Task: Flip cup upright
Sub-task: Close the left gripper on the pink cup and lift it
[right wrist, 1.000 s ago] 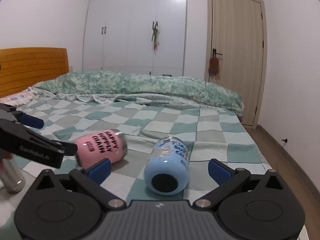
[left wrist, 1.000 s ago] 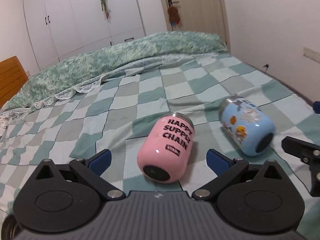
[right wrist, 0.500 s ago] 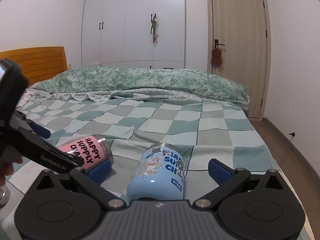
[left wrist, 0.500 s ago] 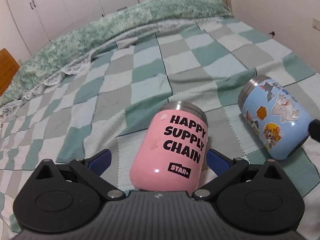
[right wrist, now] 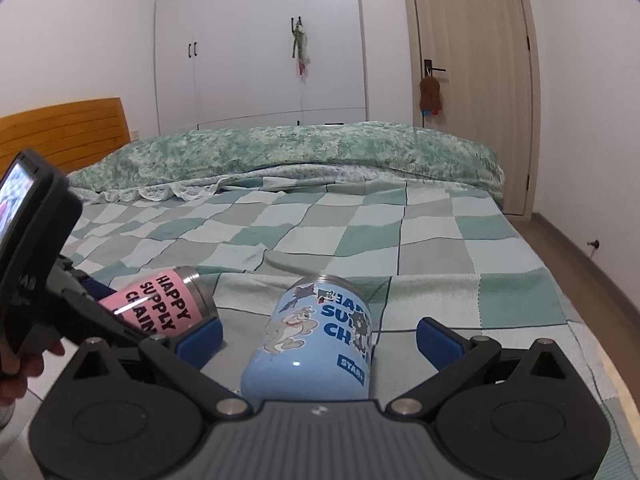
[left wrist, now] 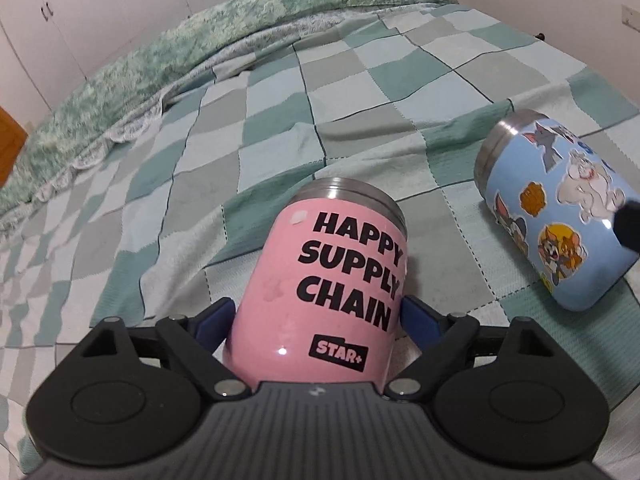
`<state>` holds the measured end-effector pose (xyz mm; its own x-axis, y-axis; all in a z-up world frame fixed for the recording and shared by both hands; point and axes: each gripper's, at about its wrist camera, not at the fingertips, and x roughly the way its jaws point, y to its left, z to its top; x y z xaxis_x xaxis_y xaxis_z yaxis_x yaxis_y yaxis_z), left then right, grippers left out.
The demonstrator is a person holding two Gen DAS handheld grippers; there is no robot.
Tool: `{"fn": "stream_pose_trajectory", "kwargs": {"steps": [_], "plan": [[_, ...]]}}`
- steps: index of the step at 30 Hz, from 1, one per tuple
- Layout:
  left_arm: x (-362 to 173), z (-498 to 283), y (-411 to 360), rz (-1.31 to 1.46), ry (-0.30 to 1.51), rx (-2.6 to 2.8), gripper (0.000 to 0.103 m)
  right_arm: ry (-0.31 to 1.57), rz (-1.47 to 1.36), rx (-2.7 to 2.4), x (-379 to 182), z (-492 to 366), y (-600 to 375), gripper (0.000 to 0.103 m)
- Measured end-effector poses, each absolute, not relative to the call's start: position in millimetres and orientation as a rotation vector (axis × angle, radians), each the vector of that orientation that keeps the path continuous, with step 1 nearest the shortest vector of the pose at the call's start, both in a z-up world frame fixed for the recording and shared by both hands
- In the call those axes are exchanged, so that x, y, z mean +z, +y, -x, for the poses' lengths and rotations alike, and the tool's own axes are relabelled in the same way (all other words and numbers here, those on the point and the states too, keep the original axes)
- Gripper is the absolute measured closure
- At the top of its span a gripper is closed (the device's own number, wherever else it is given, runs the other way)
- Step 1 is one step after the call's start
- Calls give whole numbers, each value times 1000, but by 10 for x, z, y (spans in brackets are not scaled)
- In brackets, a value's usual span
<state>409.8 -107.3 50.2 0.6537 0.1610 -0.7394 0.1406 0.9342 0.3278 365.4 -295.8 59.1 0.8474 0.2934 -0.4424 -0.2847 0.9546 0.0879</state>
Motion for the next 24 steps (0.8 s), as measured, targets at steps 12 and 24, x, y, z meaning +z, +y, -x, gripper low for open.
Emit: {"fn": "stream_pose_trajectory", "kwargs": {"steps": [12,24], "plan": [[480,-3948,-1134,-423,812,16,14,458,-18,307,551,-3754,-2902,0],[626,-3567,-1146,-412,760,42,16,425,-1,322,613,-3624,-2832,0]]}}
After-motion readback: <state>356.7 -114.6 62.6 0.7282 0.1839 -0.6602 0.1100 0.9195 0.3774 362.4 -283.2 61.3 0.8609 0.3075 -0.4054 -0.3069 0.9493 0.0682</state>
